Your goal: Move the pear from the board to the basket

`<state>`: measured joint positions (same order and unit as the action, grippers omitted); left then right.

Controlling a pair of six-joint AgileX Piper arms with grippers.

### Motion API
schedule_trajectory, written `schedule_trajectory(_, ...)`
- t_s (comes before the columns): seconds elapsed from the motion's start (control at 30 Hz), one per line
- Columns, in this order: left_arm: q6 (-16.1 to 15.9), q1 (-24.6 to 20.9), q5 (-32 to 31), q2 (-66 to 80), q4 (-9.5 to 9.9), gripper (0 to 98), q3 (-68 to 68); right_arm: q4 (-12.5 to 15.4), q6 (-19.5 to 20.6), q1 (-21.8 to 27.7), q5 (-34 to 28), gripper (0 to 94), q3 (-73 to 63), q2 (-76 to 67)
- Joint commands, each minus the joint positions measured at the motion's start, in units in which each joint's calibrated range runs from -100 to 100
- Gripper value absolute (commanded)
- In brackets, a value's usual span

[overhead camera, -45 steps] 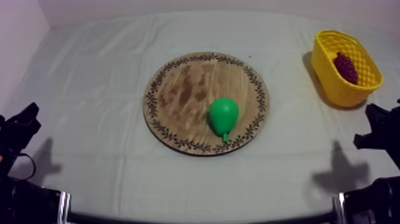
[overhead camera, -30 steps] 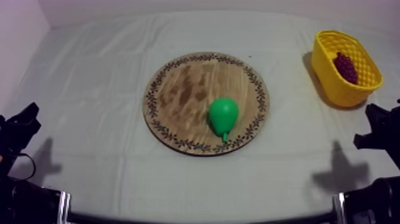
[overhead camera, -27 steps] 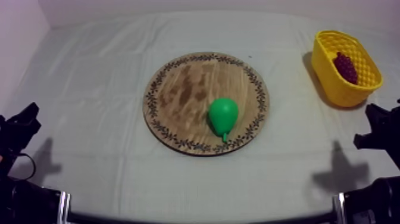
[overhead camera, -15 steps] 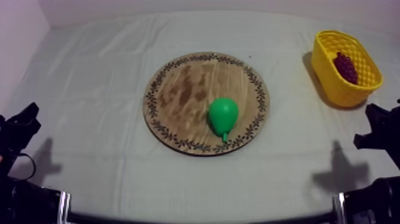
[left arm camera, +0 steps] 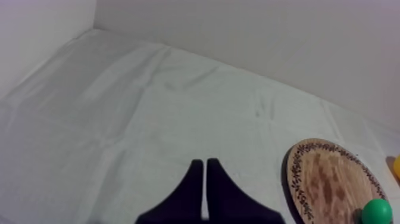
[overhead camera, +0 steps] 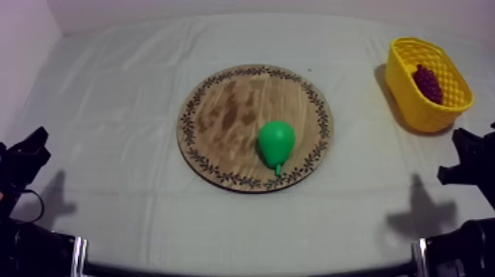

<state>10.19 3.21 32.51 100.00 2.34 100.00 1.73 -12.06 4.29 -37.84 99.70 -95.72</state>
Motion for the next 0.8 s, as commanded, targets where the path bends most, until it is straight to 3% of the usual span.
schedule_trajectory(0.0,0.0,0.0,0.0,0.0,-0.02,0.1,0.0,0.5,-0.4,-0.1,0.7,0.6,0.0,0.0)
schedule_trajectory(0.13,0.0,0.0,0.0,0.0,-0.02,0.1,0.0,1.3,-2.4,-1.3,2.9,0.6,-0.8,0.4)
schedule_trajectory(0.27,0.0,0.0,0.0,0.0,-0.02,0.1,0.0,-0.8,-1.8,-5.8,1.7,0.6,-7.5,5.7)
schedule_trajectory(0.77,0.0,0.0,0.0,0.0,-0.02,0.1,0.0,-9.6,8.7,-27.5,-23.8,0.6,-60.5,44.9)
